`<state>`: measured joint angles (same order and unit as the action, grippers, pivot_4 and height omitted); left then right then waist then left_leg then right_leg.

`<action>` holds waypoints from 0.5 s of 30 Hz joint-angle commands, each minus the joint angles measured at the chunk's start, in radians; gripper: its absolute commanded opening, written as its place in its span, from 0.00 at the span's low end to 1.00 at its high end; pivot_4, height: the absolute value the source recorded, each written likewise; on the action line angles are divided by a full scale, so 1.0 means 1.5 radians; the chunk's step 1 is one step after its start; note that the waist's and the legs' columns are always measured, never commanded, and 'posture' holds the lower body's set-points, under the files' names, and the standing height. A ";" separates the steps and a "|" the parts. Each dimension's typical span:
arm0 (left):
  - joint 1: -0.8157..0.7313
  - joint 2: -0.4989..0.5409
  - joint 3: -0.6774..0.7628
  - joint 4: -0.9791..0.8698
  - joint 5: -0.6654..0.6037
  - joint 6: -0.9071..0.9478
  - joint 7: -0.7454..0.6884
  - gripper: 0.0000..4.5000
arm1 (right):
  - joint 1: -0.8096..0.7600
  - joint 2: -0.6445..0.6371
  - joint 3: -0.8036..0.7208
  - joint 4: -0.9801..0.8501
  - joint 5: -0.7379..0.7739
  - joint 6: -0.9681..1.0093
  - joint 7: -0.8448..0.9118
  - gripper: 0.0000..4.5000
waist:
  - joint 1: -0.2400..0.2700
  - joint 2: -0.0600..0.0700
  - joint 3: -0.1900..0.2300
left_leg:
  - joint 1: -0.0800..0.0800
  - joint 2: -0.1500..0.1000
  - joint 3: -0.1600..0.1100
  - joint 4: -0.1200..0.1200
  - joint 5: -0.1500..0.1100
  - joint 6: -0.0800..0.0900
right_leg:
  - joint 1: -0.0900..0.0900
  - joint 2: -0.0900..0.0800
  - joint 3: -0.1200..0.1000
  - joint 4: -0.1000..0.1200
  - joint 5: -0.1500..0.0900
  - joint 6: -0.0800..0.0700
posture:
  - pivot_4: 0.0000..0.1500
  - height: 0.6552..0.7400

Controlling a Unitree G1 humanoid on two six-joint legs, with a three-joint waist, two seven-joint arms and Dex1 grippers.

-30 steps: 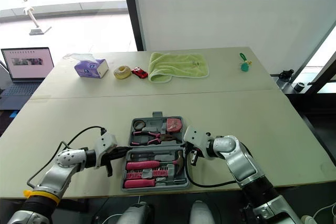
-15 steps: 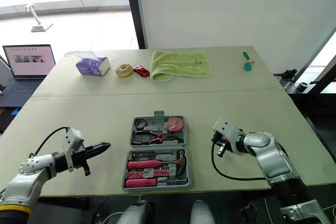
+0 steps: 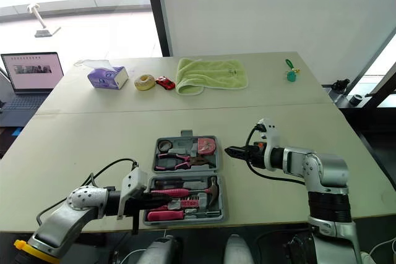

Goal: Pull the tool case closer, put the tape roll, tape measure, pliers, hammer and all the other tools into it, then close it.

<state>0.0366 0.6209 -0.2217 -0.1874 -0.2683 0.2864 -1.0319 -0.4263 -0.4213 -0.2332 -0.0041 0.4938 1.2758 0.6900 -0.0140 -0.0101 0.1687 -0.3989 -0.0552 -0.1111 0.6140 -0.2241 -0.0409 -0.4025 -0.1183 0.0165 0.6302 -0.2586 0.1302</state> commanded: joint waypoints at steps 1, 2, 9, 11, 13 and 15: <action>0.006 -0.009 -0.016 0.028 0.025 -0.024 0.012 0.00 | -0.046 0.049 -0.027 0.081 0.015 -0.039 -0.034 1.00 | -0.002 0.000 0.000 | 0.000 0.000 0.000 0.000 0.000 0.000 | 0.000 0.000 0.000 0.000 0.000 0.000 | 1.00 1.00; 0.008 -0.013 -0.021 0.042 0.033 -0.032 0.015 0.00 | -0.059 0.062 -0.031 0.112 0.017 -0.048 -0.040 1.00 | -0.002 0.000 0.000 | 0.000 0.000 0.000 0.000 0.000 0.000 | -0.001 0.000 0.000 0.000 0.000 0.000 | 1.00 1.00; 0.018 -0.029 -0.046 0.060 0.059 -0.037 0.031 0.00 | -0.173 0.122 0.015 0.373 -0.016 -0.174 -0.011 1.00 | -0.002 0.001 0.000 | 0.000 0.000 0.002 0.000 0.000 0.000 | 0.000 0.000 0.000 0.000 0.001 0.002 | 1.00 1.00; 0.016 -0.032 -0.049 0.064 0.060 -0.036 0.034 0.00 | -0.200 0.127 0.044 0.440 -0.041 -0.221 0.005 1.00 | -0.002 0.002 -0.001 | 0.001 0.000 0.002 0.000 0.000 0.000 | 0.001 0.000 0.000 0.000 0.001 0.002 | 1.00 1.00; 0.015 -0.032 -0.051 0.067 0.062 -0.036 0.038 0.00 | -0.228 0.142 0.048 0.498 -0.040 -0.244 0.027 1.00 | -0.004 0.001 -0.001 | 0.004 0.000 0.002 0.000 0.000 0.000 | 0.004 0.000 0.000 0.000 0.001 0.002 | 1.00 1.00; 0.014 -0.034 -0.053 0.069 0.062 -0.034 0.040 0.00 | -0.247 0.149 0.045 0.542 -0.036 -0.262 0.053 1.00 | -0.006 0.002 -0.001 | 0.005 0.000 0.002 -0.001 0.000 0.000 | 0.005 0.001 0.000 0.000 0.001 0.002 | 1.00 1.00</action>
<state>0.0412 0.5695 -0.2646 -0.1214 -0.2159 0.2102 -0.9884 -0.7778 -0.2190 -0.1699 0.7691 0.4339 0.9079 0.7311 -0.0237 -0.0076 0.1675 -0.3908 -0.0553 -0.1081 0.6129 -0.2241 -0.0408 -0.3955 -0.1168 0.0161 0.6305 -0.2567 0.1333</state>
